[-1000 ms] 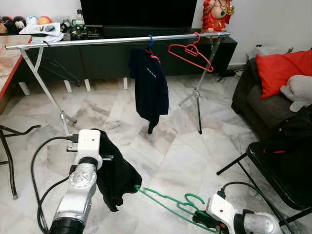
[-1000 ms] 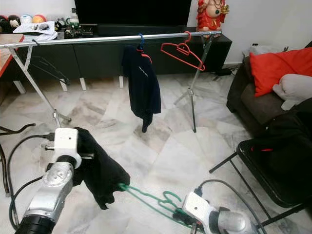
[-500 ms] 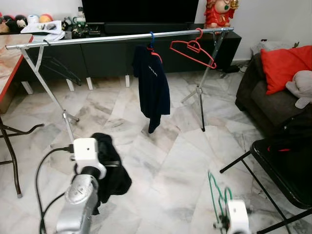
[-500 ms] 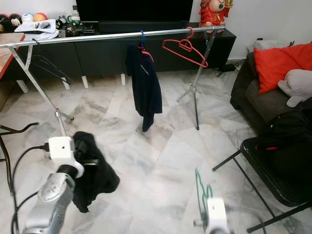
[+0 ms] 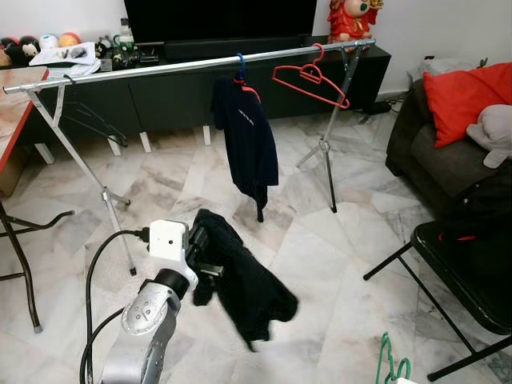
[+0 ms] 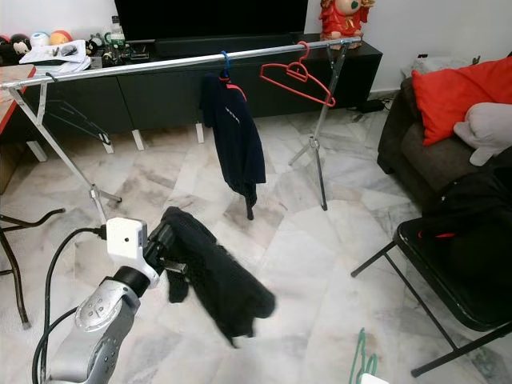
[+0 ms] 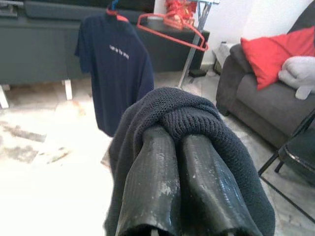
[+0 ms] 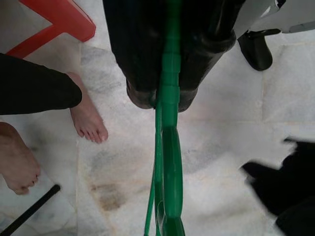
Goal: Hang hanger
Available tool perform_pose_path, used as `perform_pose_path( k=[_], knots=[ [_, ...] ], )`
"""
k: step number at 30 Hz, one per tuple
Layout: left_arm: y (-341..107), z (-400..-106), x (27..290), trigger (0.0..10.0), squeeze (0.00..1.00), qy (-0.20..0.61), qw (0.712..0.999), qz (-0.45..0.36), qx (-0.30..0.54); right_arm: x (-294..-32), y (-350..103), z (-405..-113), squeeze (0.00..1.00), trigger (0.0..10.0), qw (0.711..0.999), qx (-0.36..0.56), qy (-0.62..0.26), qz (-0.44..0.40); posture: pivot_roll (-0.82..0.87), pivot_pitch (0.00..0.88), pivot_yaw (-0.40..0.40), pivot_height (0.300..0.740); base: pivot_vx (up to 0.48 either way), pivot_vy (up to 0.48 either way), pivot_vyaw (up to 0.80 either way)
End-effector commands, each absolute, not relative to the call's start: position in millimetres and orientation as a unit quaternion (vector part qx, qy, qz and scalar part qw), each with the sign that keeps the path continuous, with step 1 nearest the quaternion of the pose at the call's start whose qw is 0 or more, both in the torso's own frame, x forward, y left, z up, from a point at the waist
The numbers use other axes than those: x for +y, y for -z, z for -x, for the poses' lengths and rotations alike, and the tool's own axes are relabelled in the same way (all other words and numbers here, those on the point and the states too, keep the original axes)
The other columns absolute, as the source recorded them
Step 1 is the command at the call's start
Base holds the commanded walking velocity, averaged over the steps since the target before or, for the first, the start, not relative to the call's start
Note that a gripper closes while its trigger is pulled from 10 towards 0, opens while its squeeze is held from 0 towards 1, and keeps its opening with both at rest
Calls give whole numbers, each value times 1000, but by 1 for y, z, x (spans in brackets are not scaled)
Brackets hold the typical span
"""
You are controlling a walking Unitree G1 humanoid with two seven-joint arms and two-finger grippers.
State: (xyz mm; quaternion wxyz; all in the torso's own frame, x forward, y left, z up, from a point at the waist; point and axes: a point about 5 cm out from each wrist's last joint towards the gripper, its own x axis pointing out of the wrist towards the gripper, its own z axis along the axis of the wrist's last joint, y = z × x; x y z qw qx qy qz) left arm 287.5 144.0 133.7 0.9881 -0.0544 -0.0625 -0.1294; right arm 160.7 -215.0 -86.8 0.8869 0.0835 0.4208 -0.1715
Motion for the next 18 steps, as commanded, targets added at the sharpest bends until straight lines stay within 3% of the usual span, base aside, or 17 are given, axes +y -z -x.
perform_pose_path(
  k=[1, 4, 18],
  knots=[
    [-143, -286, 148, 10000, 0, 130, 987, 54, -79, -214, 88, -159, 0, 10000, 887, 421, 170, -80, -30, 94, 46, 721, 0, 0, 0],
    [-142, -287, 152, 10000, 0, 123, 989, 45, -70, -213, 84, -164, 0, 10000, 900, 397, 167, -71, -33, 88, 53, 721, 0, 0, 490],
    [-138, -285, 169, 10000, 0, 81, 994, 26, -63, -210, 87, -159, 0, 10000, 898, 414, 140, -53, -19, 55, 49, 721, 0, 0, 800]
  ],
)
